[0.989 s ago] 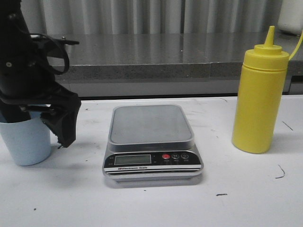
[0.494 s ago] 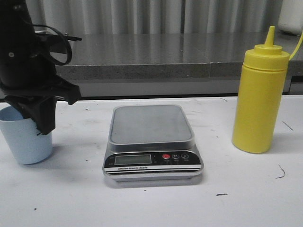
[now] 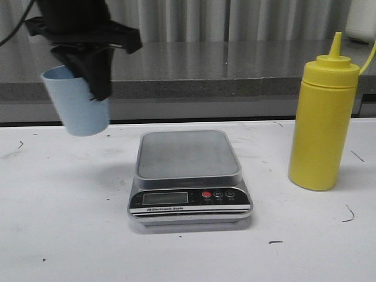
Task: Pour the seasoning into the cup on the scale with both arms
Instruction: 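Lift the cup with the left gripper and carry it over the scale, then lower the cup onto the scale, open the left gripper, withdraw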
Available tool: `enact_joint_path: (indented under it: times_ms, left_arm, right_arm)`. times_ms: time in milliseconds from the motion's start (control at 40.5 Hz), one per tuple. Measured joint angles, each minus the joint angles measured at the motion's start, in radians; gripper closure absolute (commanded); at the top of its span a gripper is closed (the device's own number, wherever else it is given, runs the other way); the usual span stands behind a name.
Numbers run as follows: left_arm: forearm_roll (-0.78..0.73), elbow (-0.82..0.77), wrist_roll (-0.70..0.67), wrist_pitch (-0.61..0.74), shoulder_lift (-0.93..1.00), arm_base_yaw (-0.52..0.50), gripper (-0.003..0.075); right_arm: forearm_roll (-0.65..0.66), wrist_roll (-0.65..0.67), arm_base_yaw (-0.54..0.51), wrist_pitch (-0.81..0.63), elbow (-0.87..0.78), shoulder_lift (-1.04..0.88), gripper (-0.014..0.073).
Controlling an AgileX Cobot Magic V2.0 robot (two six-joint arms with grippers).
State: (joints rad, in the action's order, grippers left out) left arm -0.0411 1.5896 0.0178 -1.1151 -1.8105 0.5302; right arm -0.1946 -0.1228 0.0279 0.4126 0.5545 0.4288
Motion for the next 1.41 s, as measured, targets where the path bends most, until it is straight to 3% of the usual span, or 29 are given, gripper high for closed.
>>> enact_joint_path:
  times_ms: [346,717,791,1137,1285,1409]
  left_arm:
    - [0.004,0.35,0.007,-0.111,-0.243,0.16,0.074]
    - [0.008,0.431,0.009,-0.119,-0.344,0.204,0.0728]
    - [0.008,0.431,0.009,-0.123,-0.344,0.204,0.0678]
    - [0.018,0.434,0.009,-0.125,-0.344,0.204,0.0286]
    - [0.016,0.47,0.009,-0.129,-0.344,0.204,0.0261]
    - [0.014,0.525,0.009,-0.129,-0.342,0.204,0.03]
  right_arm:
    - [0.0,0.0,0.0,0.002,0.0,0.0,0.0001]
    - [0.0,0.0,0.0,0.002,0.0,0.0,0.0001]
    - [0.0,0.0,0.0,0.002,0.0,0.0,0.0001]
    - [0.0,0.0,0.0,0.003,0.0,0.0,0.0001]
    - [0.0,0.0,0.0,0.003,0.0,0.0,0.0001]
    - [0.0,0.0,0.0,0.003,0.0,0.0,0.0001]
